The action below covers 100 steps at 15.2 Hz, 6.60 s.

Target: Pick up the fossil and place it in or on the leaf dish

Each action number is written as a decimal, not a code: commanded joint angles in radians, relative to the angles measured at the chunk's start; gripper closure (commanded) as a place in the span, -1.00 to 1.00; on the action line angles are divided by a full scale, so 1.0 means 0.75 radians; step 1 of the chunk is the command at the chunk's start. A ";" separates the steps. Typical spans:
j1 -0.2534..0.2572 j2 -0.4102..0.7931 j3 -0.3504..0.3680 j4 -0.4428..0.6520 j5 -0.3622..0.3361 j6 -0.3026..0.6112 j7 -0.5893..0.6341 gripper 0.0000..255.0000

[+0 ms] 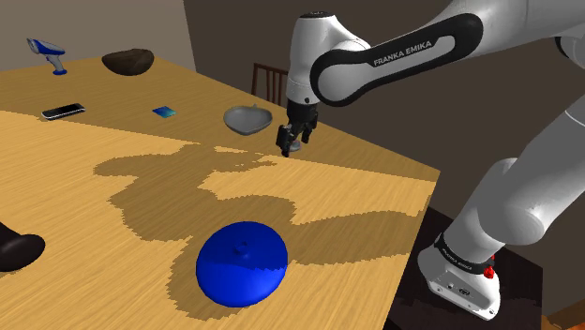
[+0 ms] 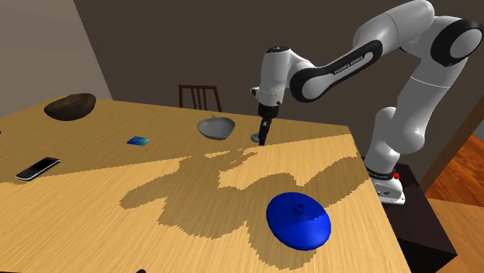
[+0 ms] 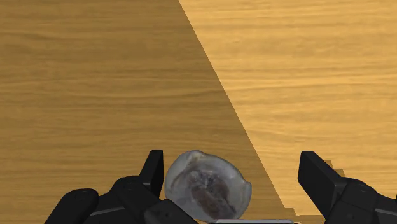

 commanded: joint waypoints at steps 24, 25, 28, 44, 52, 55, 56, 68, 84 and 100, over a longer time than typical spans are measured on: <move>0.013 0.129 0.021 0.241 -0.119 -0.089 -0.117 -1.00; 0.013 0.135 0.021 0.230 -0.122 -0.073 -0.115 -1.00; 0.011 0.156 0.020 0.199 -0.132 -0.022 -0.109 -1.00; 0.010 0.176 0.019 0.175 -0.141 0.020 -0.102 1.00; 0.010 0.153 0.018 0.223 -0.129 -0.048 -0.115 1.00; 0.010 0.139 0.018 0.262 -0.122 -0.099 -0.123 1.00; 0.010 0.135 0.018 0.275 -0.119 -0.117 -0.126 1.00; 0.009 0.110 0.016 0.463 -0.103 -0.327 -0.150 1.00; 0.095 0.929 -0.029 1.681 -0.310 -0.747 -0.218 1.00; 0.038 0.833 -0.026 1.245 -0.294 -0.410 -0.182 1.00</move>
